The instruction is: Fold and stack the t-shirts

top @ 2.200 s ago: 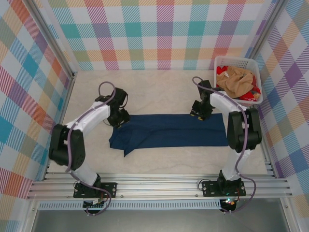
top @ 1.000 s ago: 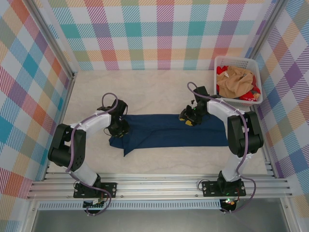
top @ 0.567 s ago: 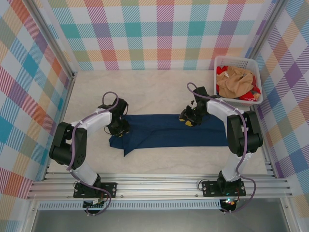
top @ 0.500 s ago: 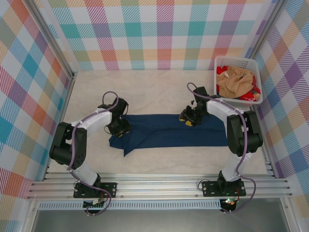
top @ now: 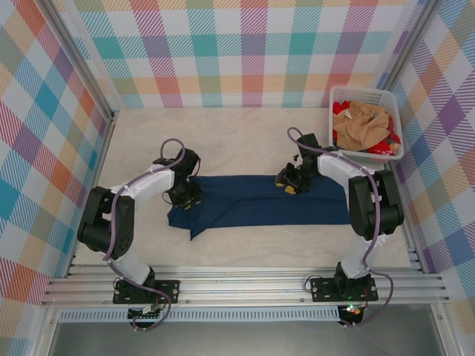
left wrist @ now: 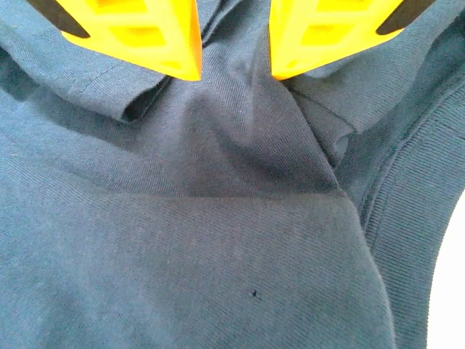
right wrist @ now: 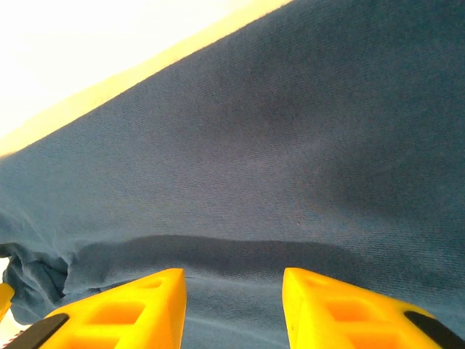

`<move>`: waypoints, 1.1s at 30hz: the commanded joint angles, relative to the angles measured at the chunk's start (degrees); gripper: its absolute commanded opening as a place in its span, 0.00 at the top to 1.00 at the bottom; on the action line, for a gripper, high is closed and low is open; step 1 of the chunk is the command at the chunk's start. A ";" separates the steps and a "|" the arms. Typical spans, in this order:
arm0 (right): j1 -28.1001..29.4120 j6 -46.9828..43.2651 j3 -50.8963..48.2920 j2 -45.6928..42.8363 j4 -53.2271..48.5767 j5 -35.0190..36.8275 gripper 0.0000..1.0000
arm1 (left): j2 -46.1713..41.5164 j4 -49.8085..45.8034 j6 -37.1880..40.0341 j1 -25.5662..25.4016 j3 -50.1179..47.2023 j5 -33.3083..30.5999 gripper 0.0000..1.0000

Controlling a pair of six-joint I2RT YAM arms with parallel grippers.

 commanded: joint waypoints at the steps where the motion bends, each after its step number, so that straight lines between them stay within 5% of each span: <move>1: 0.37 0.45 -1.28 -0.26 0.28 -0.86 0.60 | 1.07 -1.23 0.74 -0.70 1.20 -0.58 0.77; 8: 0.35 0.10 -1.73 -1.06 -0.03 -0.48 0.61 | 1.40 -1.19 2.30 -0.61 0.32 -4.00 1.00; 18: 0.34 0.01 -2.00 -1.53 -0.34 -0.33 0.61 | -2.08 -6.20 0.91 -0.28 6.47 -4.72 1.00; 33: 0.38 0.11 -1.52 -1.49 -0.12 -0.59 0.61 | 5.58 -9.57 2.97 6.45 18.16 0.03 1.00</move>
